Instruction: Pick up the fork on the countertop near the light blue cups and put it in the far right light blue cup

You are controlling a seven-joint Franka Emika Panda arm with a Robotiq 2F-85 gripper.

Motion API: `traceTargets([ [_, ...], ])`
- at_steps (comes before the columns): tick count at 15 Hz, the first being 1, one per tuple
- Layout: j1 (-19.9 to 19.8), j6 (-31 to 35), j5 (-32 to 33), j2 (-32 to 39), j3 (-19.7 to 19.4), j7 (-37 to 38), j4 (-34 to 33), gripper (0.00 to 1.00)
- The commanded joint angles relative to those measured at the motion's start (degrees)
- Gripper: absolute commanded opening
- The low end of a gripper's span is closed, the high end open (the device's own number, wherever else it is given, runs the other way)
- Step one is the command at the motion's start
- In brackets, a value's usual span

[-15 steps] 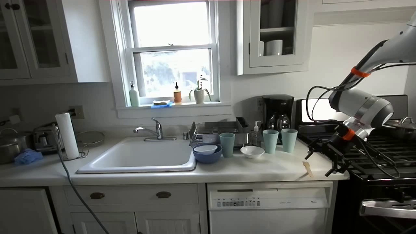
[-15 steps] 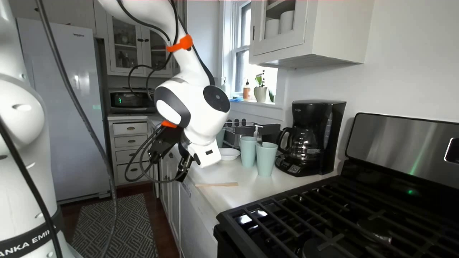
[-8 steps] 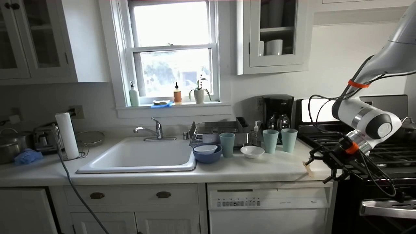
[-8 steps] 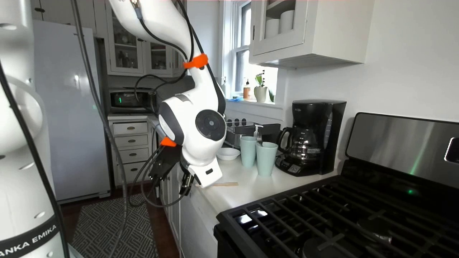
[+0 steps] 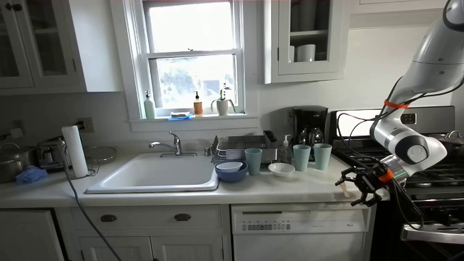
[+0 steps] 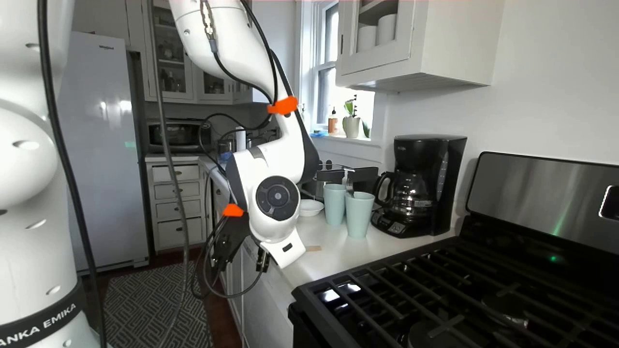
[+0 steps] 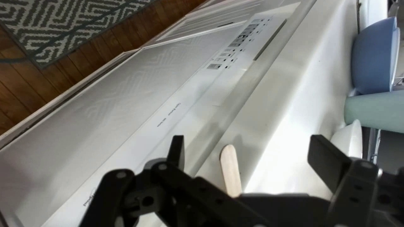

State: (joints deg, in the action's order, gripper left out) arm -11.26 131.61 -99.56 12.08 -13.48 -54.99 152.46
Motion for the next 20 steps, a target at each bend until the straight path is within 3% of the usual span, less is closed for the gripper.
traceTargets([
  [1,-0.62,-4.23,-5.58,3.82,-0.58,-5.6,-2.25,0.98],
  [7,-1.25,-8.65,-8.25,6.06,-2.74,-9.6,-2.63,0.49],
  [12,-2.54,-11.81,-7.28,6.62,-4.83,-10.97,-1.32,0.19],
  [20,-3.74,-16.3,-5.71,5.18,-7.25,-12.23,0.61,0.07],
])
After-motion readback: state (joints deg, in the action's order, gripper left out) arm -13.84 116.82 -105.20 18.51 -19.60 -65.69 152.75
